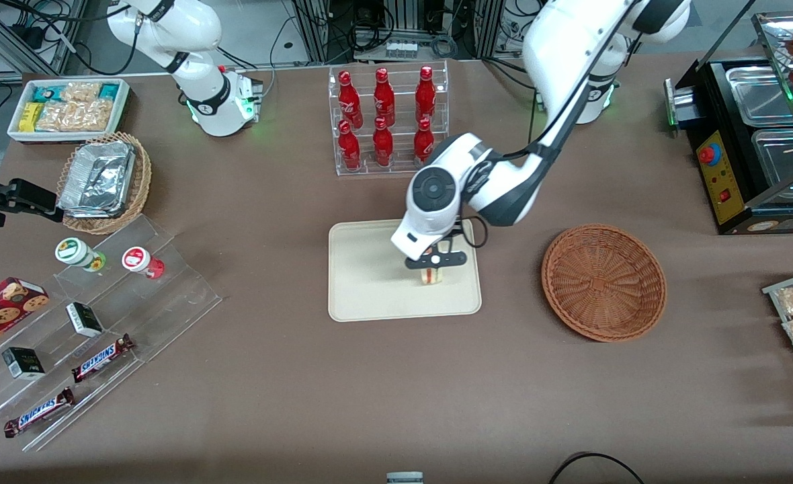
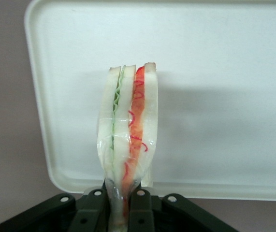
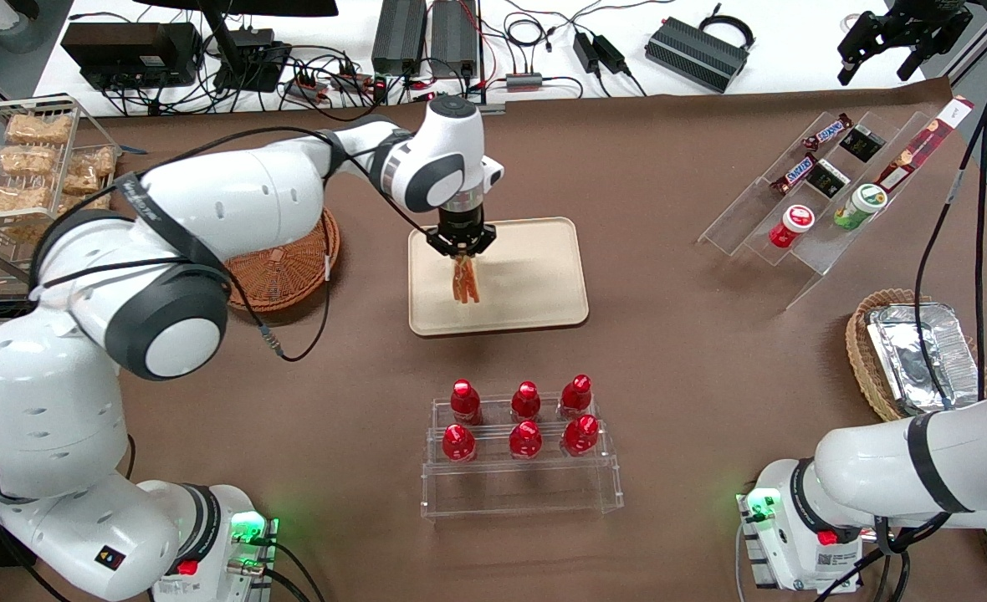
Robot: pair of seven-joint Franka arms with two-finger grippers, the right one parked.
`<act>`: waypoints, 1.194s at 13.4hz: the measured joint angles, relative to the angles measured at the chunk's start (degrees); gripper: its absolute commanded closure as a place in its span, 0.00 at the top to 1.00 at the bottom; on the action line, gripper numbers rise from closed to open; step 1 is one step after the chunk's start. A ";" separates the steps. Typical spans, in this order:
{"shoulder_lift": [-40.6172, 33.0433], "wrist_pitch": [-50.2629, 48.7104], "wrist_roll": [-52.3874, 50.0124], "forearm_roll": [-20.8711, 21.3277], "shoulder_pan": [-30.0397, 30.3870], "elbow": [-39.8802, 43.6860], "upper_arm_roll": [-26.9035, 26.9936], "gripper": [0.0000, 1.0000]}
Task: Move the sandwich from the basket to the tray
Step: 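Lower the sandwich onto the tray and open the left gripper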
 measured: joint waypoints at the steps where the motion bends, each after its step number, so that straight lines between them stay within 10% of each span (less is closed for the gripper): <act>1: 1.28 0.00 -0.64 0.01 -0.48 1.23 0.00 0.00; 16: 6.38 1.94 -5.26 0.08 -2.06 5.11 0.34 0.00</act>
